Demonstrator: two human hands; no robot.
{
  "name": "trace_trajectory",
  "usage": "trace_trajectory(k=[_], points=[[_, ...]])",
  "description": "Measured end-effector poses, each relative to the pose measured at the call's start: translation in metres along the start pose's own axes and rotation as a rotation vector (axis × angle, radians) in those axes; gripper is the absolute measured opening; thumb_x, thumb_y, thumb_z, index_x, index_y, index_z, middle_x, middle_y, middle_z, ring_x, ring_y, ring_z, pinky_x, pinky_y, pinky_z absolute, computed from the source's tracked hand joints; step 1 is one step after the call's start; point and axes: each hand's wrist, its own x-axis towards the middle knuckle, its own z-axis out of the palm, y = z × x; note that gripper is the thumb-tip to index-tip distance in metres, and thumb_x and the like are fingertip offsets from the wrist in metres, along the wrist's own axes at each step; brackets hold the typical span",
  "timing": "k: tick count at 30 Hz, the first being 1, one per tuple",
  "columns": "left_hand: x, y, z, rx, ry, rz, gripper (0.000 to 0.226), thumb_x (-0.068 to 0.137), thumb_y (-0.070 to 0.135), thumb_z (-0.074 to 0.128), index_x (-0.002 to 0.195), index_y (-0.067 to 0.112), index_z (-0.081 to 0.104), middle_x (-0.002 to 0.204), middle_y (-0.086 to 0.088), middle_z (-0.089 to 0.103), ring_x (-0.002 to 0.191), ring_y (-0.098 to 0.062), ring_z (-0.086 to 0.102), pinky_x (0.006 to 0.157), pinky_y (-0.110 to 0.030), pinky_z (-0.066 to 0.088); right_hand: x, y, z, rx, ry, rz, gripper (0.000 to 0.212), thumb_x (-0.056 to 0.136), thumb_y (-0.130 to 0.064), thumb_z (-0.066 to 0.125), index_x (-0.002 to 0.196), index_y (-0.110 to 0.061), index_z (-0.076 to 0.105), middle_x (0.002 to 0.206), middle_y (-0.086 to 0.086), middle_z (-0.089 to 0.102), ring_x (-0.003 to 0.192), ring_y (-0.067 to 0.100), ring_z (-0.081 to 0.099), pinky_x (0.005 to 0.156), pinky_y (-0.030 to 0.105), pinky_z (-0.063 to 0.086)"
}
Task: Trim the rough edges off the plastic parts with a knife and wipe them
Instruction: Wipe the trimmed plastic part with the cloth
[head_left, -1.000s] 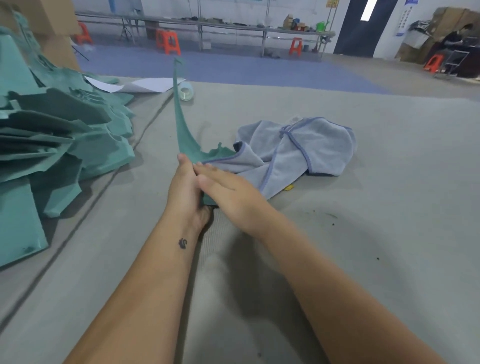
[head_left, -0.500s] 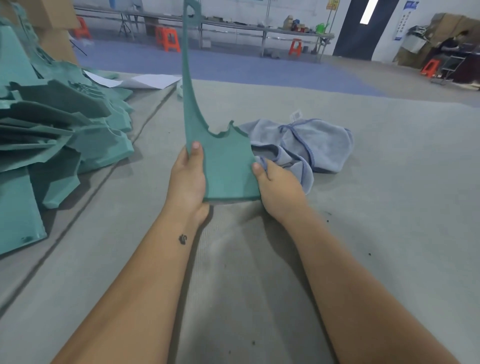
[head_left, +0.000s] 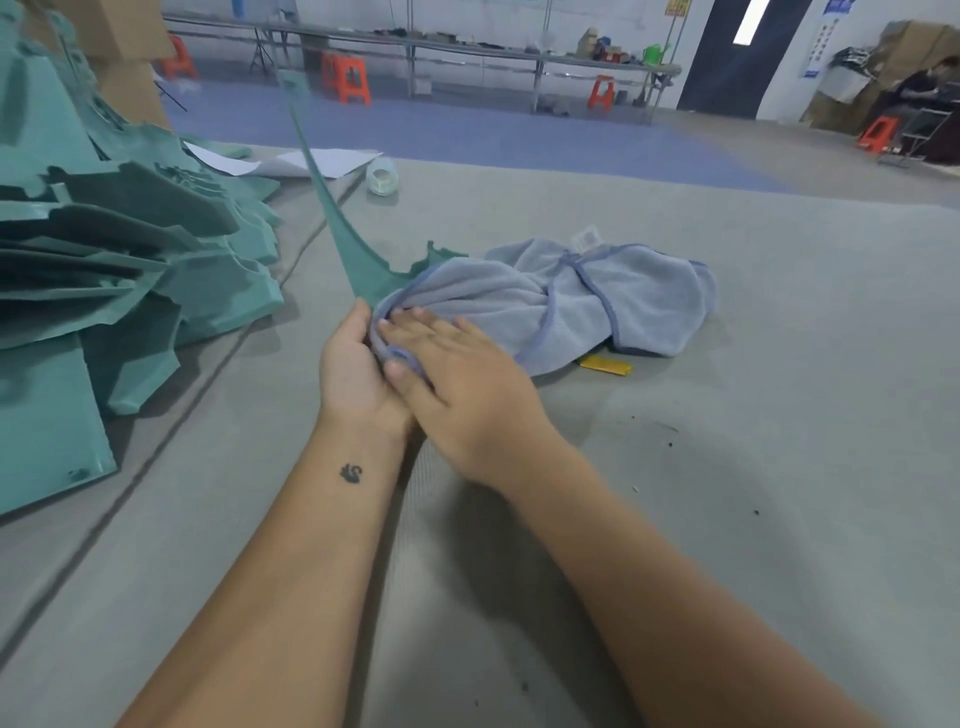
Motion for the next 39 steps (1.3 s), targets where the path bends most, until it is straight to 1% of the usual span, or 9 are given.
trace_trajectory(k=[6, 10, 13, 16, 22, 27, 34, 37, 39], points=[[-0.002, -0.011, 0.009, 0.373, -0.011, 0.043, 0.030, 0.101, 0.008, 0.036, 0.123, 0.007, 0.055, 0.095, -0.010, 0.070, 0.075, -0.021, 0.071, 0.067, -0.034, 0.060, -0.008, 0.060, -0.025, 0.148, 0.044, 0.365, 0.041, 0.105, -0.028, 0.039, 0.144, -0.019, 0.046, 0.151, -0.001, 0.044, 0.142, 0.013, 0.033, 0.114, 0.020, 0.019], [-0.001, -0.010, 0.010, 0.512, 0.011, 0.108, 0.026, 0.100, 0.006, 0.040, 0.116, 0.010, 0.059, 0.098, -0.010, 0.071, 0.080, -0.023, 0.070, 0.066, -0.035, 0.060, -0.014, 0.061, -0.034, 0.355, 0.378, 0.627, 0.036, 0.104, -0.037, 0.039, 0.117, -0.014, 0.063, 0.111, 0.009, 0.066, 0.094, 0.009, 0.054, 0.072, 0.000, 0.035], [-0.003, -0.016, 0.013, 0.559, 0.026, 0.144, 0.027, 0.098, 0.003, 0.039, 0.107, 0.013, 0.062, 0.088, -0.007, 0.074, 0.074, -0.021, 0.071, 0.062, -0.033, 0.059, -0.006, 0.030, -0.040, 0.812, 0.570, 0.443, 0.037, 0.102, -0.038, 0.041, 0.124, -0.019, 0.062, 0.117, -0.003, 0.067, 0.107, 0.006, 0.059, 0.092, 0.006, 0.039], [-0.007, -0.017, 0.011, 0.625, -0.055, 0.072, 0.027, 0.098, 0.002, 0.036, 0.100, 0.014, 0.060, 0.075, 0.000, 0.073, 0.066, -0.014, 0.070, 0.061, -0.029, 0.059, -0.007, 0.011, -0.031, 0.841, 0.307, 0.166, 0.041, 0.101, -0.030, 0.039, 0.132, -0.011, 0.058, 0.135, 0.003, 0.059, 0.127, 0.008, 0.050, 0.111, 0.022, 0.034], [-0.012, -0.006, 0.010, 0.810, -0.155, -0.120, 0.036, 0.095, -0.002, 0.046, 0.073, 0.012, 0.071, 0.068, -0.005, 0.073, 0.059, -0.015, 0.071, 0.049, -0.024, 0.055, -0.006, 0.026, -0.028, 0.293, -0.028, 0.152, 0.046, 0.105, -0.037, 0.035, 0.144, -0.016, 0.046, 0.152, 0.002, 0.041, 0.138, 0.005, 0.026, 0.099, -0.001, 0.006], [-0.015, 0.004, 0.009, 0.972, -0.224, -0.244, 0.026, 0.092, -0.009, 0.044, 0.095, 0.007, 0.064, 0.070, -0.011, 0.071, 0.056, -0.019, 0.069, 0.051, -0.025, 0.056, 0.004, 0.039, -0.026, -0.156, -0.087, 0.169, 0.049, 0.104, -0.047, 0.022, 0.143, -0.027, 0.044, 0.153, -0.009, 0.039, 0.145, 0.001, 0.018, 0.118, 0.040, -0.013], [-0.014, 0.014, 0.009, 1.033, -0.252, -0.290, 0.036, 0.083, -0.003, 0.043, 0.113, 0.000, 0.063, 0.093, -0.019, 0.066, 0.072, -0.026, 0.061, 0.061, -0.029, 0.049, 0.001, 0.055, -0.030, 0.181, 0.219, 0.263, 0.031, 0.099, -0.034, 0.051, 0.127, -0.030, 0.062, 0.151, -0.002, 0.041, 0.143, 0.012, 0.024, 0.115, 0.023, 0.016], [-0.015, 0.017, 0.007, 0.936, -0.243, -0.323, 0.038, 0.069, 0.006, 0.048, 0.100, 0.009, 0.069, 0.083, -0.009, 0.069, 0.063, -0.020, 0.063, 0.047, -0.022, 0.049, -0.001, 0.053, -0.034, 0.397, 0.393, 0.409, 0.039, 0.090, -0.030, 0.066, 0.098, -0.067, 0.060, 0.137, -0.006, 0.046, 0.127, 0.011, 0.042, 0.100, 0.017, 0.026], [-0.016, 0.017, 0.007, 0.825, -0.233, -0.317, 0.028, 0.071, 0.016, 0.051, 0.084, 0.009, 0.076, 0.078, -0.006, 0.073, 0.059, -0.018, 0.068, 0.044, -0.025, 0.053, -0.001, 0.057, -0.037, 0.606, 0.270, 0.490, 0.032, 0.088, -0.030, 0.066, 0.099, -0.059, 0.065, 0.112, -0.018, 0.063, 0.109, 0.002, 0.057, 0.089, 0.016, 0.037]])
